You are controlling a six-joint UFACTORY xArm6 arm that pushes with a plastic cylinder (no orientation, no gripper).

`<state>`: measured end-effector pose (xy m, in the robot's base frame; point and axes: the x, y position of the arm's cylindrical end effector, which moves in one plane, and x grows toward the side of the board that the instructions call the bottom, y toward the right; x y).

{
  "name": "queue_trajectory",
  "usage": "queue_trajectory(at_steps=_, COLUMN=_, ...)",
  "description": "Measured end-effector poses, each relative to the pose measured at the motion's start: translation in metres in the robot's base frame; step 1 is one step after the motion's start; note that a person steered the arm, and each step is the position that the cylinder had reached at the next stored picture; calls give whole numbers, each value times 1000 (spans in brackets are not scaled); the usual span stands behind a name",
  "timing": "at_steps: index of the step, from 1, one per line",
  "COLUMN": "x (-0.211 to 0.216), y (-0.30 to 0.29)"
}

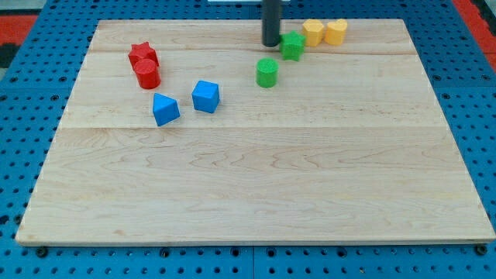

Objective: Place the green circle below the yellow heart

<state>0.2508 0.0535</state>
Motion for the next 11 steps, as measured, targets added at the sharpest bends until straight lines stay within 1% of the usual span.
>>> queue_trajectory(at_steps=1, x=4, y=11)
queue_trajectory(at_steps=2, x=7, y=-43)
queue_trajectory(at_steps=3, x=36, y=-90)
queue_trajectory(at_steps=4, x=86, y=-75)
queue_trajectory(at_steps=5, x=94, y=-44)
queue_trajectory(at_steps=6, x=70, y=-17)
queue_trajectory(at_steps=7, x=66, y=24)
queue_trajectory(at_steps=8, x=63, y=37)
queue_trajectory(at_steps=9, x=78, y=40)
queue_trajectory(at_steps=10, x=84, y=44)
queue_trajectory(at_steps=11, x=57, y=46)
